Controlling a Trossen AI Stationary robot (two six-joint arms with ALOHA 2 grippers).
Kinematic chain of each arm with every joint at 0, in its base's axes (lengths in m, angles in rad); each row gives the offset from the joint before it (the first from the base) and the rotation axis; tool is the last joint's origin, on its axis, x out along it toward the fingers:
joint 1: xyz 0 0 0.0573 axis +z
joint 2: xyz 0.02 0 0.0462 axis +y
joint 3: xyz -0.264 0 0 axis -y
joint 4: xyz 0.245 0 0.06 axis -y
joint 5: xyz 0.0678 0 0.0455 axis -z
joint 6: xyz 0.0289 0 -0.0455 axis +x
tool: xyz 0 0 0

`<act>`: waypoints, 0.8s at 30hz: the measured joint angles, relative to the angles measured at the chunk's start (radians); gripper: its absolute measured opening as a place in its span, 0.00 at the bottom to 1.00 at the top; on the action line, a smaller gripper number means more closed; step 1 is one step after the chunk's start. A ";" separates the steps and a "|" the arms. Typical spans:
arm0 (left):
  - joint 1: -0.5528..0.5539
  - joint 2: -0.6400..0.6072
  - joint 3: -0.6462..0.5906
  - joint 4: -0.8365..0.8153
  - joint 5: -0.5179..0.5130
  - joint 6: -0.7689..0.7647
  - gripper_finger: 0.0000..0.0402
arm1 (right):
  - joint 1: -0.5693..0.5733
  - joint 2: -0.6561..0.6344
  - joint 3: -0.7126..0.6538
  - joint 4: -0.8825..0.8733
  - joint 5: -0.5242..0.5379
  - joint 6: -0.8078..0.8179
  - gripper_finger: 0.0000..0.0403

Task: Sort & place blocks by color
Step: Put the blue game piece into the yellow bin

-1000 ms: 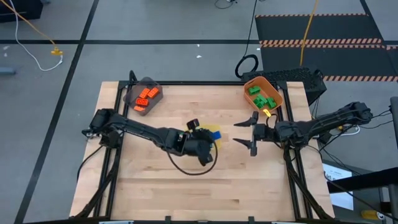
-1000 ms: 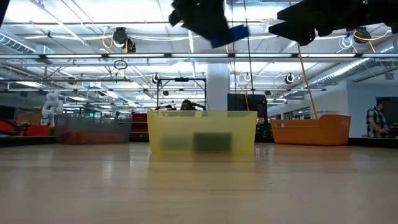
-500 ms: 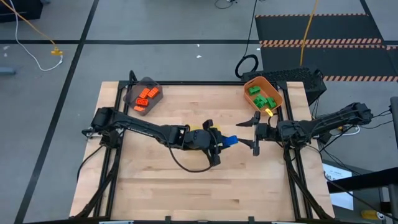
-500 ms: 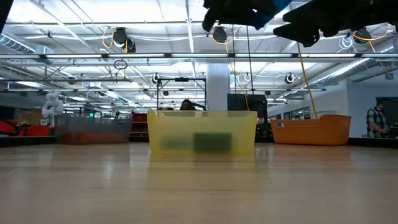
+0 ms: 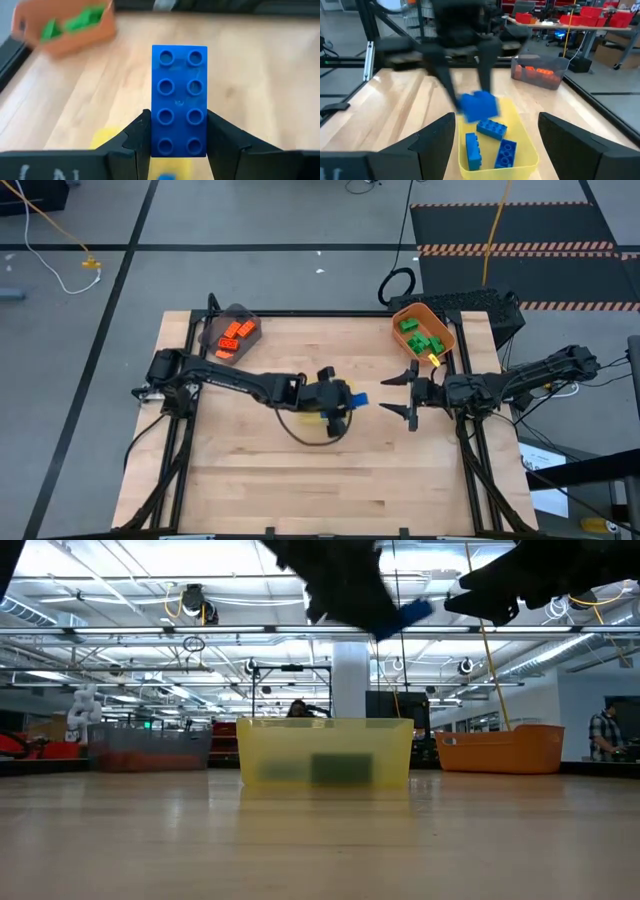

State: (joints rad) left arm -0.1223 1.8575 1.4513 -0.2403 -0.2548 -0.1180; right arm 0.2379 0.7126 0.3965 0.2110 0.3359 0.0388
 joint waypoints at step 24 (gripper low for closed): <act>0.092 -0.286 -0.415 0.236 0.040 -0.053 0.36 | -0.067 -0.029 0.001 0.174 0.120 -0.239 0.69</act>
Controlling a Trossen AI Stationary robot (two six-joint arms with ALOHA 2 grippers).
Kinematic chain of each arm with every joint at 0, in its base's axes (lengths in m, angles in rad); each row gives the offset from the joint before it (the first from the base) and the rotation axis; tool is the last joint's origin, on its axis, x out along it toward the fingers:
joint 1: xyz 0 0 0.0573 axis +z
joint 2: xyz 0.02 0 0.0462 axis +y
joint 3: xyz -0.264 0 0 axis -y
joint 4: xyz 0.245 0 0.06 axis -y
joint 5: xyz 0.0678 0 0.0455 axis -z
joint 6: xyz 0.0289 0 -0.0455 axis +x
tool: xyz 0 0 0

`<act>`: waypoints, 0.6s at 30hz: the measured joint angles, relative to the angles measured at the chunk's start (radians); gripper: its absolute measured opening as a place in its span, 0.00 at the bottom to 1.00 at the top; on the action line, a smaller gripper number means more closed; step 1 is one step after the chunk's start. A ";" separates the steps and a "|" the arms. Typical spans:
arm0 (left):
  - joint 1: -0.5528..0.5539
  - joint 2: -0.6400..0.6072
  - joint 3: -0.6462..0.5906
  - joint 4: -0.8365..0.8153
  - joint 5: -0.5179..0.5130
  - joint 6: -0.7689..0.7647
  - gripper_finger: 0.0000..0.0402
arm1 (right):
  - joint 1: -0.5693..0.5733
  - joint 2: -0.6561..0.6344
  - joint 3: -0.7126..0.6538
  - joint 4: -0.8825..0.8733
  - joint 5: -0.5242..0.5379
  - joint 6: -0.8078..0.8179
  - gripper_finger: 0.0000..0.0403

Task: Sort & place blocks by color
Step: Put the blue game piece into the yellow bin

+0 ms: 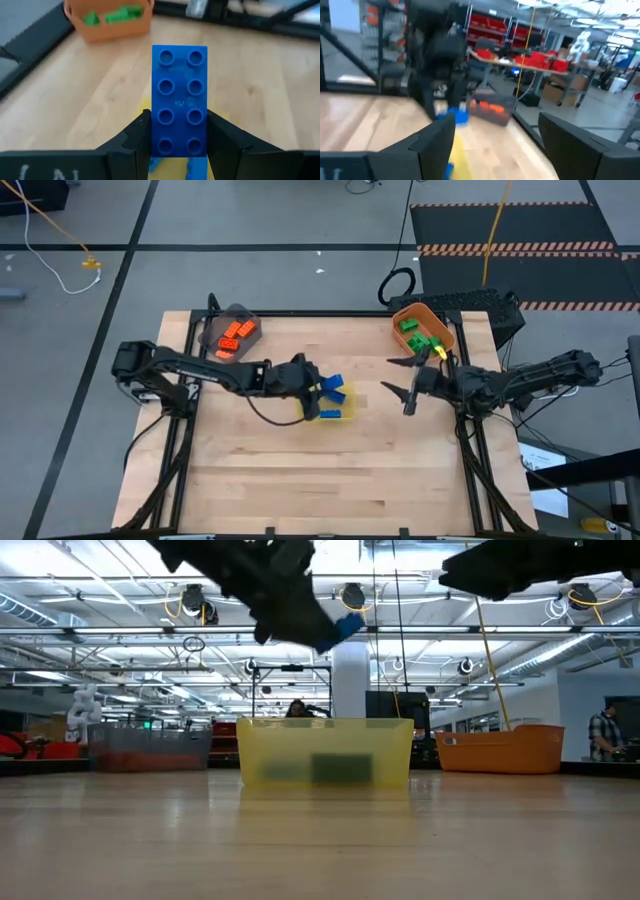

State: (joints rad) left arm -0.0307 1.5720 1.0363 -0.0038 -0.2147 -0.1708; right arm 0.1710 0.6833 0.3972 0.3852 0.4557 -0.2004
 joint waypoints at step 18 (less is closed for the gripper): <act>-0.005 0.045 -0.049 -0.048 -0.002 0.019 0.36 | -0.055 0.033 0.000 0.089 0.018 0.115 0.69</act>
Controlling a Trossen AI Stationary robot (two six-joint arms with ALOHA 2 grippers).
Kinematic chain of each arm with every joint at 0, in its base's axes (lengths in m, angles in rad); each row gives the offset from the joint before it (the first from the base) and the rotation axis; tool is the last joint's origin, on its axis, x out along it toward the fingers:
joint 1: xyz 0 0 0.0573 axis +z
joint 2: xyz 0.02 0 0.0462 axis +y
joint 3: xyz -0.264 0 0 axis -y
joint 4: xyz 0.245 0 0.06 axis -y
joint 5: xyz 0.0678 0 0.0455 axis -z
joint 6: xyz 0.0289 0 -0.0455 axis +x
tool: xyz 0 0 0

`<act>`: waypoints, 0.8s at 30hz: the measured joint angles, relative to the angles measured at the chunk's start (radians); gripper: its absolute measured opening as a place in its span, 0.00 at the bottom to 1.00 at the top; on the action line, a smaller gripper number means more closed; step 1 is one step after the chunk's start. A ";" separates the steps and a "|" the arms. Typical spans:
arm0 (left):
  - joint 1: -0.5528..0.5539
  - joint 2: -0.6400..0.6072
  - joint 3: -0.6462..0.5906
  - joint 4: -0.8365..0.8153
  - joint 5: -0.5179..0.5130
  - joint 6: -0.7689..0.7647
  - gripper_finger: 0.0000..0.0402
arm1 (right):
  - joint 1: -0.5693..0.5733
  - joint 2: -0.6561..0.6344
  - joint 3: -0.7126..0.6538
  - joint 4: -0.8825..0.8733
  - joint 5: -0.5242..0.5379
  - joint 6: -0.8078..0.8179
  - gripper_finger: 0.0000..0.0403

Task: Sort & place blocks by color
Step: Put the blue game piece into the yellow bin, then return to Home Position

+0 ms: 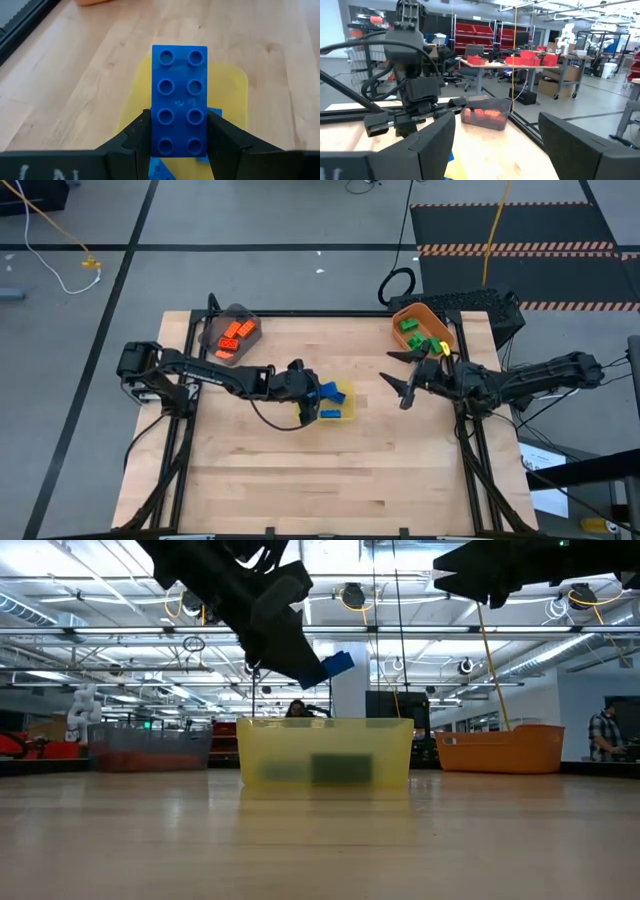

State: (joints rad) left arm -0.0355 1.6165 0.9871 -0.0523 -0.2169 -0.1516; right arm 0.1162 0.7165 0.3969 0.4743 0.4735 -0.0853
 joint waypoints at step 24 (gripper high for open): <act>-0.005 0.002 0.000 0.073 0.000 -0.006 0.75 | -0.052 0.075 0.000 0.046 -0.005 -0.006 0.69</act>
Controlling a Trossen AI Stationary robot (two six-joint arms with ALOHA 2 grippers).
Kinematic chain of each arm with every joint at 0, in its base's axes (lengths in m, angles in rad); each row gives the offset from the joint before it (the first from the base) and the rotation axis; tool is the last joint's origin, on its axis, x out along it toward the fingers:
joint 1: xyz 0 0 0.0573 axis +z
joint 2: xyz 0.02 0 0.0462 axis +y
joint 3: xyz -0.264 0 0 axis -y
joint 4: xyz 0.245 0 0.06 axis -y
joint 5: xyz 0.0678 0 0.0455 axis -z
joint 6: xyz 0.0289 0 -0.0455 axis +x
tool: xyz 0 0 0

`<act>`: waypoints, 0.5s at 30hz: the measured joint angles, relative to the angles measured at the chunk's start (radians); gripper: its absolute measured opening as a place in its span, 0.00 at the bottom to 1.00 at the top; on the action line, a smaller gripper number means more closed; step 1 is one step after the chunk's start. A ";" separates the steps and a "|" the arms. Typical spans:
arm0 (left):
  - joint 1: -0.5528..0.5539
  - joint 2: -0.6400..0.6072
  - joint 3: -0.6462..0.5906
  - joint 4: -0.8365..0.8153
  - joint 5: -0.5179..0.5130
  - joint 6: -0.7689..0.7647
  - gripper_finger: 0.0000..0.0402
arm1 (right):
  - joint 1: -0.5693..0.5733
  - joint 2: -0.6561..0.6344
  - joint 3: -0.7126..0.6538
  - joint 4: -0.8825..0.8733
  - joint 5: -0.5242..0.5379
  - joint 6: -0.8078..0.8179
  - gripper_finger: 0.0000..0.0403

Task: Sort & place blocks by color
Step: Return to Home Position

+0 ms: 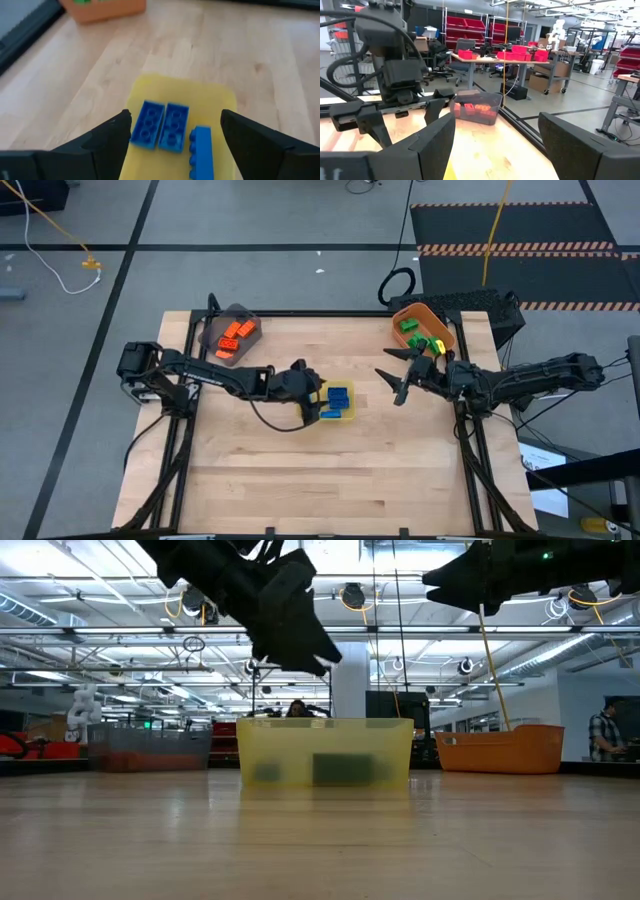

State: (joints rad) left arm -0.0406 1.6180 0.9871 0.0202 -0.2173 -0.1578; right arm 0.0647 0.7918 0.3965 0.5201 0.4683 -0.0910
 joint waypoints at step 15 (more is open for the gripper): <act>0.006 0.000 0.000 0.258 0.026 0.101 0.60 | 0.000 0.058 0.000 0.038 -0.001 -0.022 0.69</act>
State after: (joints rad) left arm -0.0344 1.6180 0.9874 0.2787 -0.1913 -0.0566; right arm 0.0647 0.8496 0.3962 0.5577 0.4671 -0.1127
